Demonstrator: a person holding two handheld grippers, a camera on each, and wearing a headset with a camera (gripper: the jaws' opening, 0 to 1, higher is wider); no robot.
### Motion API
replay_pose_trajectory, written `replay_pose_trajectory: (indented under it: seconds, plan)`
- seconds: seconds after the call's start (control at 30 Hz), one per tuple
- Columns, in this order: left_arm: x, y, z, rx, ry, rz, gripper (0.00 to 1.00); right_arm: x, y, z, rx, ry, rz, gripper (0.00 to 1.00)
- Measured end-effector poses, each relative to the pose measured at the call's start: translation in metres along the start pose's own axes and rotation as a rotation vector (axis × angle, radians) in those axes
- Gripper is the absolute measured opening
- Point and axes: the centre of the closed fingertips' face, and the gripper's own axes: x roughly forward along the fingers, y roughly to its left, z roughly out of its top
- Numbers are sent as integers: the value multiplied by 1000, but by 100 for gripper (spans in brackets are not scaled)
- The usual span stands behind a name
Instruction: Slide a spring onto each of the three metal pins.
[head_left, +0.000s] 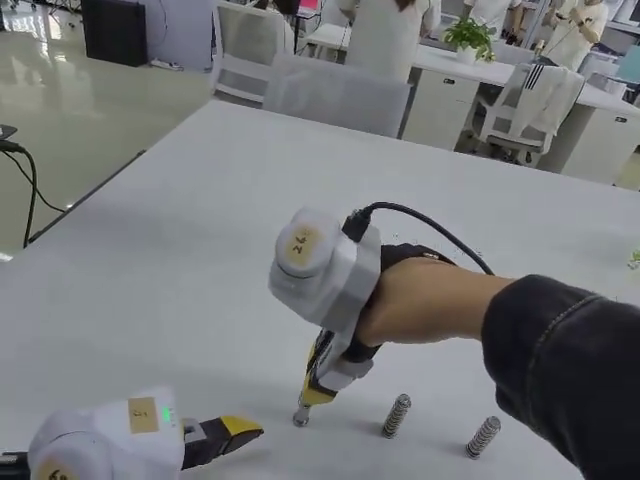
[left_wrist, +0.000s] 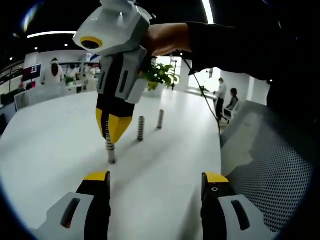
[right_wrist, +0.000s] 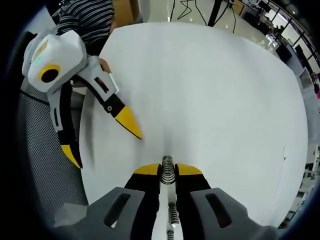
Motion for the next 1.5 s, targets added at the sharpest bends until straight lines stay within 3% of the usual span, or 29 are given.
replay_pose_trajectory:
  seconds: [0.57,0.97,1.17,1.5]
  plan:
    - [1,2,-2,-7,8,9,69,22,2,-6,-5,27,0,9]
    - [0,3,-2,-9,11,11,68,25,3,-3,-22,5,-5,9]
    - [0,4,-1,-8,14,13,68,24,1,-5,-25,-6,-13,16]
    - [1,4,-1,-5,17,10,68,19,1,-20,9,-28,-20,23]
